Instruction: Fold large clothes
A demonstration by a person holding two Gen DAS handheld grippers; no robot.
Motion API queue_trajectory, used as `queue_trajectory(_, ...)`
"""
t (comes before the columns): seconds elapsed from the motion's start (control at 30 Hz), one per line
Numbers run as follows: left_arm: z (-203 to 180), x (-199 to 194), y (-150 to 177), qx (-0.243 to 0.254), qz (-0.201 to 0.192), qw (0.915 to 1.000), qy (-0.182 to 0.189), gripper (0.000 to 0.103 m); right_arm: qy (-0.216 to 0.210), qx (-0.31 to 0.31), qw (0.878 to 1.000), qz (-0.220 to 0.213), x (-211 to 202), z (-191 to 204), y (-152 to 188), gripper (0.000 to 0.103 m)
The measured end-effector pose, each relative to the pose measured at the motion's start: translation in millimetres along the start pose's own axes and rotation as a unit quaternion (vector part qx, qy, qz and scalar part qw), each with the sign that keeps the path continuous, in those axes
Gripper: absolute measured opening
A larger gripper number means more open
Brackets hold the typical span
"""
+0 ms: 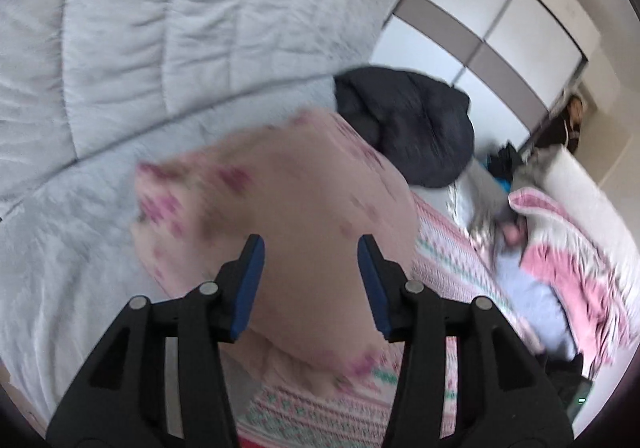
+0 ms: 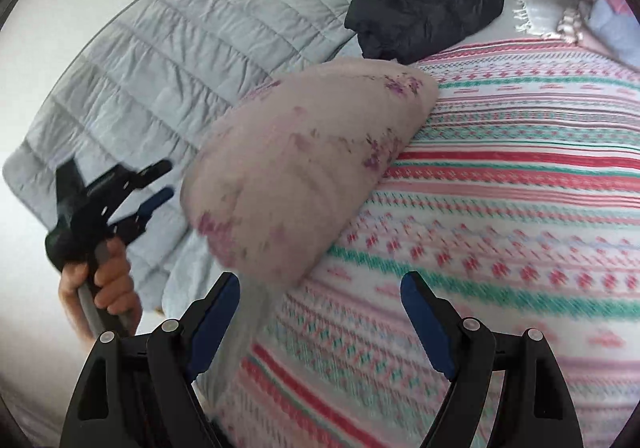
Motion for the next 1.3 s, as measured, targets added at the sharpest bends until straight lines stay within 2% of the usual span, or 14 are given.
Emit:
queue_trajectory(0.1, -21, -12, 15, 0.032, 0.004, 0.9993, -0.017, 0.051, 0.008, -0.030, 0.999, 0.006, -33, 9, 9, 0.084)
queue_trajectory(0.17, -34, -23, 29, 0.063, 0.016, 0.9976, -0.024, 0.066, 0.004, -0.055, 0.998, -0.003, -55, 18, 16, 0.084)
queue_trajectory(0.2, -39, -30, 36, 0.077, 0.021, 0.9965, -0.025, 0.069, -0.003, -0.061, 0.998, -0.011, -63, 21, 17, 0.084)
queue_trajectory(0.27, -44, -47, 52, 0.101, 0.023, 0.9941, -0.032, 0.071, -0.030, -0.063, 0.997, -0.034, -80, 28, 23, 0.085)
queue_trajectory(0.33, -43, -63, 66, 0.114, 0.021, 0.9920, -0.050, 0.072, -0.035, -0.070, 0.996, -0.038, -88, 32, 29, 0.085)
queue_trajectory(0.43, -29, -86, 87, 0.107, 0.010, 0.9906, -0.085, 0.074, -0.010, -0.108, 0.993, -0.043, -101, 35, 38, 0.085)
queue_trajectory(0.53, -20, -108, 109, 0.110, 0.004, 0.9879, -0.109, 0.075, -0.018, -0.105, 0.993, -0.050, -117, 33, 52, 0.085)
queue_trajectory(0.7, -27, -141, 133, 0.130, -0.009, 0.9857, -0.107, 0.080, -0.016, -0.113, 0.992, -0.061, -131, 38, 66, 0.085)
queue_trajectory(0.8, -28, -159, 145, 0.138, -0.035, 0.9827, -0.119, 0.084, -0.018, -0.126, 0.990, -0.066, -136, 47, 73, 0.086)
queue_trajectory(0.87, -25, -161, 151, 0.143, -0.041, 0.9800, -0.132, 0.086, -0.022, -0.132, 0.989, -0.066, -137, 52, 77, 0.086)
queue_trajectory(0.97, -19, -157, 158, 0.138, -0.023, 0.9793, -0.146, 0.086, -0.015, -0.146, 0.987, -0.067, -135, 56, 82, 0.086)
queue_trajectory(1.3, -17, -158, 165, 0.135, -0.035, 0.9769, -0.162, 0.086, 0.006, -0.156, 0.985, -0.074, -133, 54, 85, 0.086)
Point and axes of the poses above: each gripper's, at about its wrist camera, not at the fingertips, and x roughly the way its jaws point, z to its left, y to its underside, the point moved 5 cm from there along x, roughly the way its jaws point, and after that the axes turned 11 degrees about -z, right-handed, at the moved point
